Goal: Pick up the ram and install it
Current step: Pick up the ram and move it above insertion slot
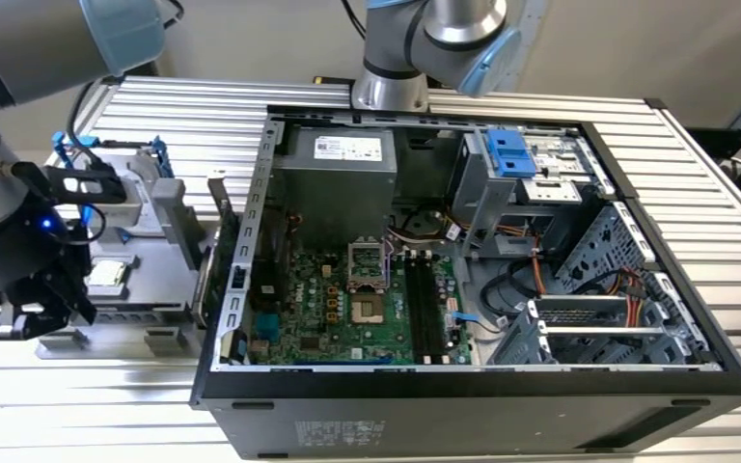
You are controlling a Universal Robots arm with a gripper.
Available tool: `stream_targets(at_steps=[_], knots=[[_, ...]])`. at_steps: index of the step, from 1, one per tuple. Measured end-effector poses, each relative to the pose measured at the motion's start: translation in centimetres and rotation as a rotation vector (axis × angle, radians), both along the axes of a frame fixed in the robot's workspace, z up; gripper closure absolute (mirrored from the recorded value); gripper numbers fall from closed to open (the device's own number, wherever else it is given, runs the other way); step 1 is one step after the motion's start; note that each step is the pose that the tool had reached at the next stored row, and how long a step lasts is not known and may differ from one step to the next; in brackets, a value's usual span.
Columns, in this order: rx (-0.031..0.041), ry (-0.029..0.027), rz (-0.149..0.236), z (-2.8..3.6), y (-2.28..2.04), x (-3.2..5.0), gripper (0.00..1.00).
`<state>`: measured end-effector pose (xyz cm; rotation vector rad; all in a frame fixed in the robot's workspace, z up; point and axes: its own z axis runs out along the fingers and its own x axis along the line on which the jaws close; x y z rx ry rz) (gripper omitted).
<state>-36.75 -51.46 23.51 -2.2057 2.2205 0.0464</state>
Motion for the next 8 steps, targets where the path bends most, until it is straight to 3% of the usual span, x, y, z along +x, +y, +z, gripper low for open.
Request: stream_targets(at_steps=[3, 8], knots=[[0.0024, -0.0033, 0.000, 0.07, 0.01, -0.04, 1.00], [0.0024, -0.0034, 0.000, 0.34, 0.01, -0.05, 1.00]])
